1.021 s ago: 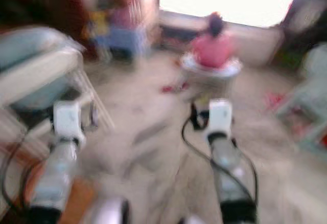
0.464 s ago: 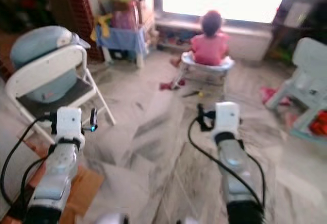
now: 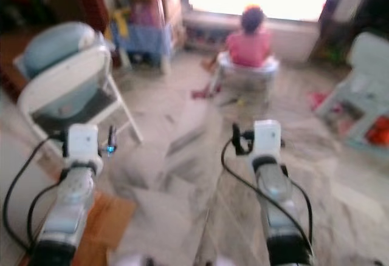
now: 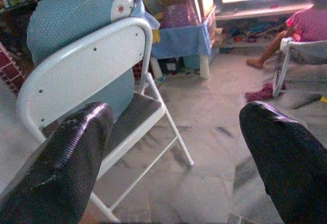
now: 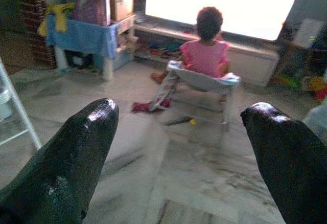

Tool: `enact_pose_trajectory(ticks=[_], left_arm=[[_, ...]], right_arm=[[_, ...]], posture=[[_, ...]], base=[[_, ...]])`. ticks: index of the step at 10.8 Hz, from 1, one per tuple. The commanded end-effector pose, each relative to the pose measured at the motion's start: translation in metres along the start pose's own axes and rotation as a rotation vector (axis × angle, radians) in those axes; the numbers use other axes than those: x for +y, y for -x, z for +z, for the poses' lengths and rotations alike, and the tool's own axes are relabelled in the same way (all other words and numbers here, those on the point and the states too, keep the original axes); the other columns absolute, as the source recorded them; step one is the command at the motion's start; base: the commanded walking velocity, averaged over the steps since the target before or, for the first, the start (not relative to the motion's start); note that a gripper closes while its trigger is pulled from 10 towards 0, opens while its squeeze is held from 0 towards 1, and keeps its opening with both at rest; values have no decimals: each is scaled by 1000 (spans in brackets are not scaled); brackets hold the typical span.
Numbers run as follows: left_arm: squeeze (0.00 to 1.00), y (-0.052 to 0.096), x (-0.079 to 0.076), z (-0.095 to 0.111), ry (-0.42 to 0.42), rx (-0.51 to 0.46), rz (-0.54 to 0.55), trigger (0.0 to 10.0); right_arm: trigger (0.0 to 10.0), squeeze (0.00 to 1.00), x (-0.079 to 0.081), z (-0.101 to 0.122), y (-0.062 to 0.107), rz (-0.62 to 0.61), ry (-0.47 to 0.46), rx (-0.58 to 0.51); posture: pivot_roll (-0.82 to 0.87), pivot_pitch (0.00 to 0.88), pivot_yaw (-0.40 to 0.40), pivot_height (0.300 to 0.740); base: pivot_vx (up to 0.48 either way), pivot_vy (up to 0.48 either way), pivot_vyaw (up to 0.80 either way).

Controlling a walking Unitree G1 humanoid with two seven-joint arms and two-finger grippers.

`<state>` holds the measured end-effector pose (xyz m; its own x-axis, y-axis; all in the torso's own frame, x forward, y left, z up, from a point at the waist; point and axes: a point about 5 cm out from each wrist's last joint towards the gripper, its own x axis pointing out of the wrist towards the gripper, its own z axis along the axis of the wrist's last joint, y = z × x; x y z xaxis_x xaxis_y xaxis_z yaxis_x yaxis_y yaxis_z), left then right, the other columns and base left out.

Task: Restocking fridge

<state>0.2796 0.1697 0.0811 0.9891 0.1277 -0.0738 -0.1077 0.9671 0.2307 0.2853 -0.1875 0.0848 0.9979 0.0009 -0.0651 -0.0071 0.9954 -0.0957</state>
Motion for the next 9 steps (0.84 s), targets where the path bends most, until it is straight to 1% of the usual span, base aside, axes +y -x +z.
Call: enact_pose_trajectory(ticks=[1,3,5,7,8,9], left_arm=[[0,0,11,-4,-26,19,36,10000],[0,1,10,-4,-41,24,26,10000],[0,0,9,-3,-59,22,22,10000],[0,0,7,-4,-52,34,6,10000],[0,1,7,-4,-43,34,0,10000],[0,1,5,-3,-23,26,-9,10000]], right_arm=[[10000,0,10,5,-3,26,-13,-21],[10000,0,14,2,0,34,-18,-10],[10000,0,13,2,-2,30,-15,-10],[10000,0,11,2,-2,27,-7,-9],[10000,0,11,2,-2,22,-15,-6],[10000,0,11,3,-3,24,-3,-10]], posture=[[46,4,-3,740],[50,12,1,740],[51,13,1,740],[50,11,-3,740],[50,12,-5,740],[50,12,-5,740]], base=[[-240,420,0],[-326,354,0],[-351,332,0],[-411,253,0],[-420,0,0],[-420,240,0]])
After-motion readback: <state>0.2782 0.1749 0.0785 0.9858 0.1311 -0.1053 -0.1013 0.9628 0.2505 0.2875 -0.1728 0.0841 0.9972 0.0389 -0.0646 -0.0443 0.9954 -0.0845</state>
